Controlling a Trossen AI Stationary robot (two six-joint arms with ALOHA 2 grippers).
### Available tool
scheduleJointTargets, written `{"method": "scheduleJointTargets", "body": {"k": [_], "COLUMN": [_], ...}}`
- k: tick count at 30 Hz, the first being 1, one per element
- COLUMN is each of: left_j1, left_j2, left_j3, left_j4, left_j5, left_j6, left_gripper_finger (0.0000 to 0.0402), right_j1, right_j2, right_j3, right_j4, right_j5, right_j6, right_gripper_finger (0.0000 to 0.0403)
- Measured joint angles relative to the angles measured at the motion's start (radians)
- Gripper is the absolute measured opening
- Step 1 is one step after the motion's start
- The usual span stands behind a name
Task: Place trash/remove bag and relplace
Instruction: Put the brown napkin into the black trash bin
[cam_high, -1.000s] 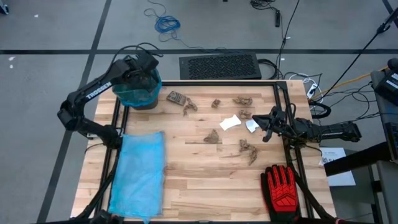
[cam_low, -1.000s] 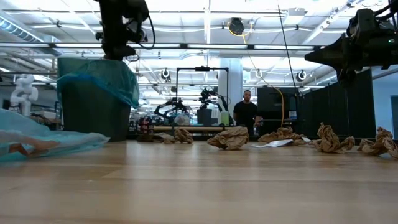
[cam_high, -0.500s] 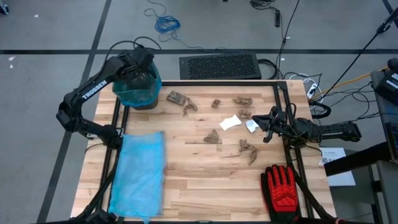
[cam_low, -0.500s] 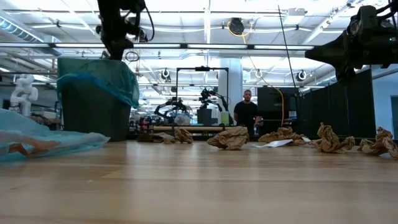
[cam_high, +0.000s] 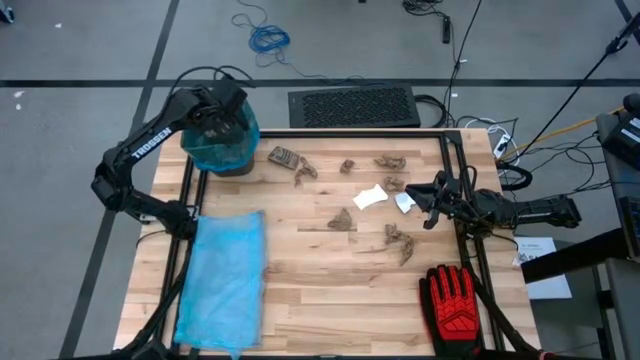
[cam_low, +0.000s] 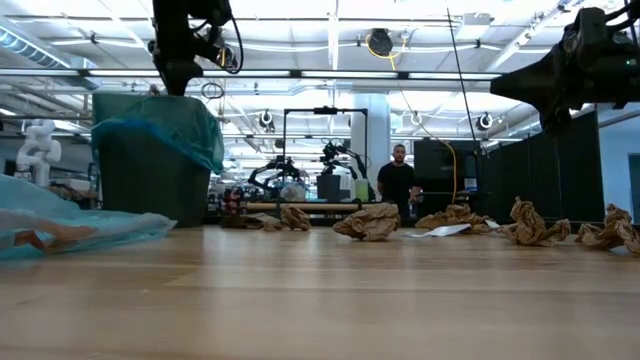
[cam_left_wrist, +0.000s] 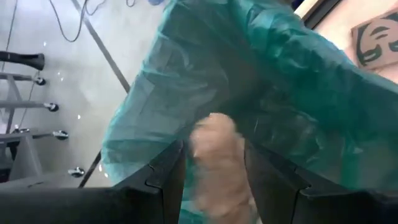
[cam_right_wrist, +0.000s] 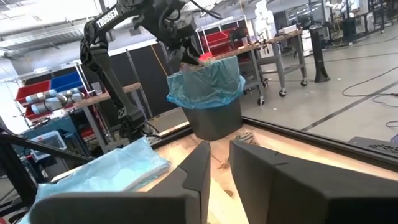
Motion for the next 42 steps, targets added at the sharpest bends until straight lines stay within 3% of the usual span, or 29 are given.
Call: {"method": "scheduleJointTargets", "body": {"k": [3, 10, 14, 17, 25, 32, 42], "left_j1": [0.0, 0.021, -0.036, -0.159, -0.4, -0.438, -0.438], "left_j2": [0.0, -0.001, 0.003, 0.038, 0.194, 0.345, 0.468], "left_j3": [0.019, 0.074, 0.073, 0.073, 0.072, 0.072, 0.072], "left_j4": [-0.015, -0.078, -0.076, -0.025, 0.022, 0.042, 0.381], "left_j5": [0.04, 0.421, 0.528, 0.537, 0.345, 0.35, 0.409], "left_j6": [0.002, -0.034, 0.012, 0.041, 0.14, 0.164, 0.275], "left_gripper_finger": [0.016, 0.016, 0.016, 0.016, 0.016, 0.0159, 0.0159], "right_j1": [0.0, 0.0, 0.0, 0.0, -0.001, -0.009, -0.009], "right_j2": [0.0, 0.0, 0.0, 0.0, 0.013, 0.14, 0.254], "right_j3": [0.0, 0.0, 0.0, 0.0, 0.0, 0.001, 0.082], "right_j4": [0.005, 0.005, 0.005, 0.004, -0.053, -0.068, -0.04], "right_j5": [0.0, 0.0, 0.0, 0.0, 0.006, 0.005, 0.009], "right_j6": [0.001, 0.004, 0.003, 0.0, -0.003, 0.076, -0.015], "right_gripper_finger": [0.007, 0.0108, 0.0126, 0.0134, 0.014, 0.014, 0.014]}}
